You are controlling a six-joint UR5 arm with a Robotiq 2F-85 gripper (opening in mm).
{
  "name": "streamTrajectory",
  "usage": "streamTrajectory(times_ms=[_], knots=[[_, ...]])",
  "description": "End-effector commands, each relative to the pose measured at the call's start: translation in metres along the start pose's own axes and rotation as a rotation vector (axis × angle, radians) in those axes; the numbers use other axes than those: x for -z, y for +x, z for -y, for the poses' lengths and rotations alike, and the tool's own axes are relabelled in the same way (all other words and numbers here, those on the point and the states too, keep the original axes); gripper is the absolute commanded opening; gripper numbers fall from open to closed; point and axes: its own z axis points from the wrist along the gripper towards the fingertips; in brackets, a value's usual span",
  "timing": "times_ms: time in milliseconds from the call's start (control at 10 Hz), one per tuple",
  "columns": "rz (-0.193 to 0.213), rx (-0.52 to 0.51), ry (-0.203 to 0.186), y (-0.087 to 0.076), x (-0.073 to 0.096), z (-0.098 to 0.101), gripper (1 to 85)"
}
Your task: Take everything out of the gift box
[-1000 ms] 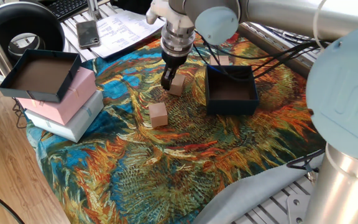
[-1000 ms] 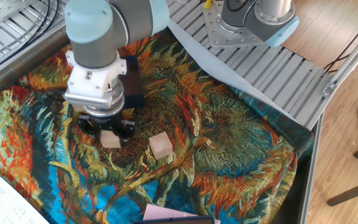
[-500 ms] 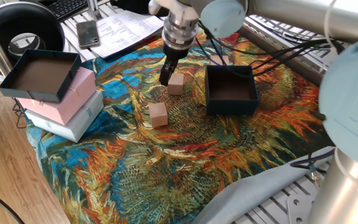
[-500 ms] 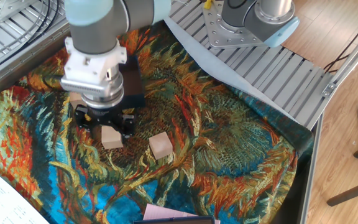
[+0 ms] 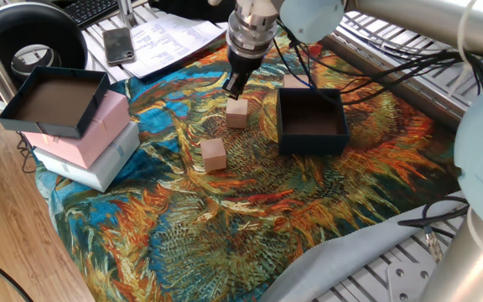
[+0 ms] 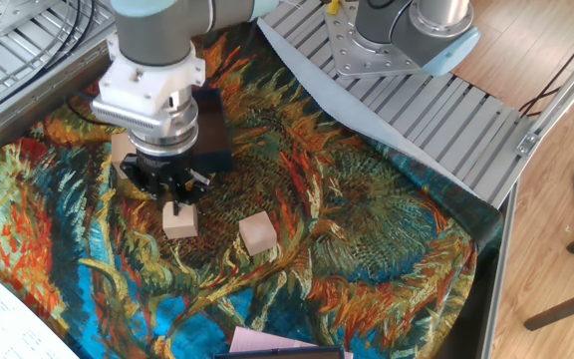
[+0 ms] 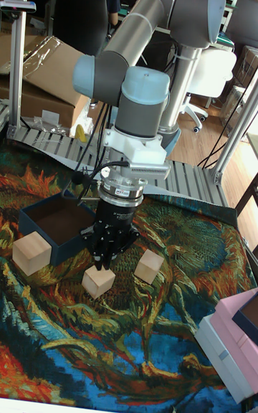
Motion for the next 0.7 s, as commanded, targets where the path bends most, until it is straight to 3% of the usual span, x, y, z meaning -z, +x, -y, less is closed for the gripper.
streamTrajectory(times_ms=[0,200,400,500,600], knots=[[0.033,-0.079,-0.003,-0.008,0.002,0.000,2.0],[-0.027,-0.075,-0.017,0.011,0.009,-0.005,2.0],[-0.027,-0.090,-0.008,0.013,0.013,-0.003,2.0],[-0.027,-0.113,-0.021,0.012,0.011,-0.006,2.0],[-0.016,-0.126,-0.061,0.007,0.009,-0.015,2.0]])
